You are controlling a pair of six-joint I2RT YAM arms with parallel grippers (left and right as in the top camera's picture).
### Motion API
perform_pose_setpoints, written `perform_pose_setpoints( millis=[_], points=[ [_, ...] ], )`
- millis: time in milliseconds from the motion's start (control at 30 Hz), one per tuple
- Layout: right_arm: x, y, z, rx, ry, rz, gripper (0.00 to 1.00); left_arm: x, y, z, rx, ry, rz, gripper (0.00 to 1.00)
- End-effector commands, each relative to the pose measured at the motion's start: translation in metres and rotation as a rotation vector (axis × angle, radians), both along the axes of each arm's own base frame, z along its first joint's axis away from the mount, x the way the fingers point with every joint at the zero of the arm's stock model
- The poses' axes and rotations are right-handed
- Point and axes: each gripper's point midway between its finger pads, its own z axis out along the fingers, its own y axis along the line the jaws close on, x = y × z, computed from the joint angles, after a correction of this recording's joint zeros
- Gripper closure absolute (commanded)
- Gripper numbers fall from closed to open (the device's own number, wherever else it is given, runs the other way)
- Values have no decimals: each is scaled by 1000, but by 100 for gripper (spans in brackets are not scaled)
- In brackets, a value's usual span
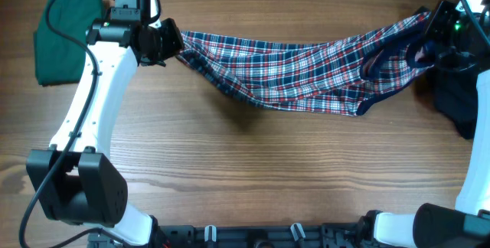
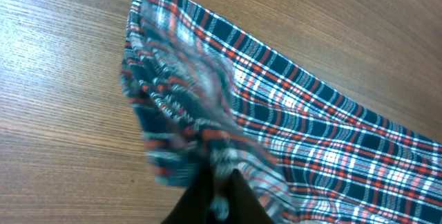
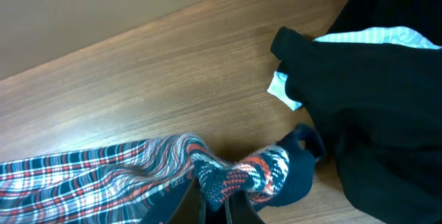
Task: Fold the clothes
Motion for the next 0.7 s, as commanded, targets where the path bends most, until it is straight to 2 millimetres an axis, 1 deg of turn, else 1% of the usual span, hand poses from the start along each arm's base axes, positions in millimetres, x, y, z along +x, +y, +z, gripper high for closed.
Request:
perform_pose_setpoints(
  millis=[0, 33, 100, 267, 333, 433, 467, 533, 667],
  points=[
    [4, -3, 6, -20, -14, 10, 95, 1, 0, 12, -4, -26, -5, 84],
    [4, -3, 6, -19, -14, 10, 96, 0, 0, 12, -4, -23, -5, 81],
    [3, -3, 5, -19, -12, 10, 96, -1, 0, 11, -3, -19, -5, 79],
    [2, -2, 5, -18, -7, 11, 96, -3, 0, 10, -2, -9, -5, 80],
    [2, -2, 4, -18, -5, 11, 96, -10, 1, 5, 10, 25, -16, 80],
    [2, -2, 4, -17, -4, 11, 95, -28, 4, -9, 37, 112, -48, 78],
    [2, -2, 4, -18, -6, 11, 96, -35, 7, -17, 51, 155, -43, 77],
    [3, -2, 5, -18, -8, 11, 96, -45, 12, -31, 79, 214, -35, 72],
    [3, -2, 5, -19, -10, 11, 96, -53, 14, -58, 88, 275, -32, 67]
  ],
)
